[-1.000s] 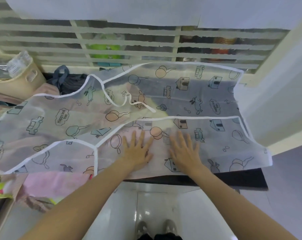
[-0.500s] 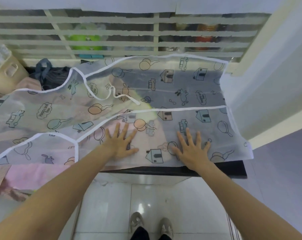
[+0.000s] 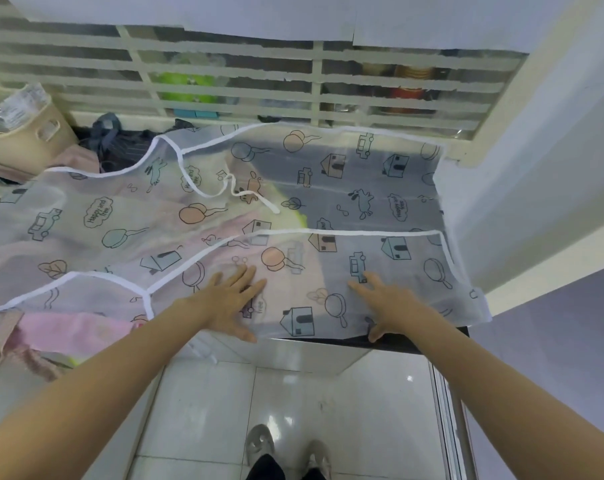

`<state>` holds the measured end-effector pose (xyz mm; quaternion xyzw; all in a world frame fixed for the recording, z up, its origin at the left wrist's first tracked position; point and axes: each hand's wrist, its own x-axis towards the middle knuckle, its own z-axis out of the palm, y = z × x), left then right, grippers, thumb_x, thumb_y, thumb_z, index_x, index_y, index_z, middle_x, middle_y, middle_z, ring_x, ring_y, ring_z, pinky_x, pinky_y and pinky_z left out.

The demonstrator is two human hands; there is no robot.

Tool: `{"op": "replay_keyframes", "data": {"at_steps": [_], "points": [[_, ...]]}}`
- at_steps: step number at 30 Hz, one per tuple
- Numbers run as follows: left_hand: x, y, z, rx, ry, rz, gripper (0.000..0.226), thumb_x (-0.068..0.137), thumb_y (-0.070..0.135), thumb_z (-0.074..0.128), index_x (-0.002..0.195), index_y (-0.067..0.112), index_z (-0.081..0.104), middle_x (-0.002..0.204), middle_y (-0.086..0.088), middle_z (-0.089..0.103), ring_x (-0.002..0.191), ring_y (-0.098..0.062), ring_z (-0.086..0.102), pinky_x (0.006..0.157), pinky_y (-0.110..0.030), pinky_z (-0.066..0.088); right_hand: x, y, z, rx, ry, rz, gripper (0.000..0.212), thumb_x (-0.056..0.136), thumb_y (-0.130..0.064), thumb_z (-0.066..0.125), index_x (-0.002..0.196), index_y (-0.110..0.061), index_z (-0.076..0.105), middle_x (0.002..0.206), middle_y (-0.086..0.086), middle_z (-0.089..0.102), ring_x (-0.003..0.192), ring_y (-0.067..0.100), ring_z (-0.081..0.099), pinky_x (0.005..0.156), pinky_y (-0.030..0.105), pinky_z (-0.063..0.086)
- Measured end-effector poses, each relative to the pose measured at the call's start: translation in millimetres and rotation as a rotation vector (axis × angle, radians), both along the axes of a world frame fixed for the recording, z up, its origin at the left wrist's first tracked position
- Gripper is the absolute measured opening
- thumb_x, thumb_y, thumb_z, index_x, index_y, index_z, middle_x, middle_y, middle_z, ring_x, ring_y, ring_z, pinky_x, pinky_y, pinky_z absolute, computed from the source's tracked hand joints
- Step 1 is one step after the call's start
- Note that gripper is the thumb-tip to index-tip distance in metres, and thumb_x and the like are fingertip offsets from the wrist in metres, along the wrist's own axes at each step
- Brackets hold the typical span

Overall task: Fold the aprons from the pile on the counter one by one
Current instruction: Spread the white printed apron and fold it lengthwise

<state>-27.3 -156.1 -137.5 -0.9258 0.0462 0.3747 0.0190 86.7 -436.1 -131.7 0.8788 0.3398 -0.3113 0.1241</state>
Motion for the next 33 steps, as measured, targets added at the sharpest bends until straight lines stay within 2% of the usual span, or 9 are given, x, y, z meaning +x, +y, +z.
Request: {"op": "replay_keyframes", "data": {"at_steps": [4, 9, 12, 15, 17, 19, 22, 27, 33], "points": [[2, 3, 4, -0.036, -0.02, 0.107, 0.113, 0.06, 0.093, 0.027, 0.149, 0.033, -0.009, 0.155, 0.001, -0.024, 0.143, -0.022, -0.022, 0.113, -0.056, 0.002, -12, -7, -3, -0.084, -0.019, -0.133, 0.116, 0.075, -0.046, 0.074, 0.151, -0.019, -0.01, 0.153, 0.026, -0.015, 0.128, 0.041, 0.041, 0.104, 0.043, 0.041], [5, -6, 6, 0.064, -0.09, 0.146, 0.086, 0.085, 0.064, 0.047, 0.148, 0.041, -0.007, 0.153, -0.006, -0.03, 0.141, -0.039, -0.017, 0.111, -0.059, 0.014, -30, -11, 0, -0.171, -0.029, -0.228, 0.122, 0.075, -0.062, 0.065, 0.148, -0.01, -0.02, 0.148, 0.036, -0.019, 0.124, 0.04, 0.047, 0.101, 0.039, 0.041], [14, -13, 6, 0.135, -0.08, 0.1, 0.086, 0.085, 0.067, 0.044, 0.147, 0.042, -0.01, 0.154, -0.01, -0.026, 0.141, -0.041, -0.012, 0.11, -0.059, 0.017, -23, -6, 11, -0.133, -0.046, -0.234, 0.103, 0.077, -0.073, 0.05, 0.147, -0.004, 0.018, 0.147, 0.031, 0.026, 0.12, 0.034, 0.051, 0.094, 0.037, 0.043], [22, -17, 10, 0.162, -0.096, 0.011, 0.085, 0.086, 0.066, 0.042, 0.147, 0.04, -0.011, 0.155, -0.012, -0.022, 0.141, -0.041, -0.015, 0.111, -0.058, 0.011, -7, 0, 25, 0.054, -0.178, -0.205, 0.07, 0.087, -0.071, 0.035, 0.112, -0.01, 0.055, 0.114, 0.008, 0.062, 0.097, 0.022, 0.058, 0.076, 0.032, 0.042], [27, -18, 9, 0.149, -0.073, -0.014, 0.088, 0.085, 0.066, 0.044, 0.147, 0.039, -0.013, 0.155, -0.012, -0.021, 0.141, -0.041, -0.018, 0.111, -0.061, 0.007, -1, 6, 24, 0.135, -0.204, -0.219, 0.066, 0.091, -0.064, 0.033, 0.13, -0.012, 0.046, 0.135, 0.013, 0.048, 0.117, 0.028, 0.049, 0.088, 0.036, 0.042], [30, -16, 7, 0.155, -0.047, -0.015, 0.09, 0.084, 0.066, 0.045, 0.146, 0.04, -0.016, 0.155, -0.01, -0.022, 0.141, -0.04, -0.02, 0.11, -0.064, 0.007, 0, 18, 12, 0.114, -0.171, -0.13, 0.068, 0.094, -0.059, 0.033, 0.148, -0.019, 0.021, 0.157, 0.011, 0.011, 0.138, 0.035, 0.023, 0.107, 0.046, 0.028], [33, -17, 8, 0.144, -0.063, -0.021, 0.088, 0.085, 0.067, 0.042, 0.145, 0.04, -0.016, 0.155, -0.009, -0.024, 0.14, -0.041, -0.02, 0.109, -0.066, 0.007, -4, 33, -6, 0.098, -0.076, -0.129, 0.072, 0.093, -0.065, 0.023, 0.152, -0.028, 0.002, 0.158, 0.003, -0.015, 0.144, 0.038, -0.004, 0.112, 0.059, 0.009], [58, -69, 4, -0.059, -0.16, -0.009, 0.081, 0.087, 0.068, 0.037, 0.149, 0.037, -0.007, 0.156, -0.007, -0.02, 0.142, -0.039, -0.015, 0.11, -0.064, 0.006, -23, 40, -29, 0.07, -0.057, -0.278, 0.072, 0.093, -0.065, 0.014, 0.149, -0.031, -0.016, 0.154, -0.001, -0.028, 0.141, 0.042, -0.018, 0.108, 0.067, 0.009], [84, -113, -8, 0.025, 0.007, 0.075, 0.099, 0.084, 0.068, 0.045, 0.145, 0.03, -0.023, 0.152, -0.005, -0.032, 0.14, -0.044, -0.018, 0.105, -0.07, 0.013, -18, 6, -36, 0.129, -0.086, -0.382, 0.066, 0.095, -0.062, 0.012, 0.147, -0.035, -0.018, 0.154, -0.003, -0.028, 0.141, 0.039, -0.021, 0.108, 0.068, 0.006]]}}
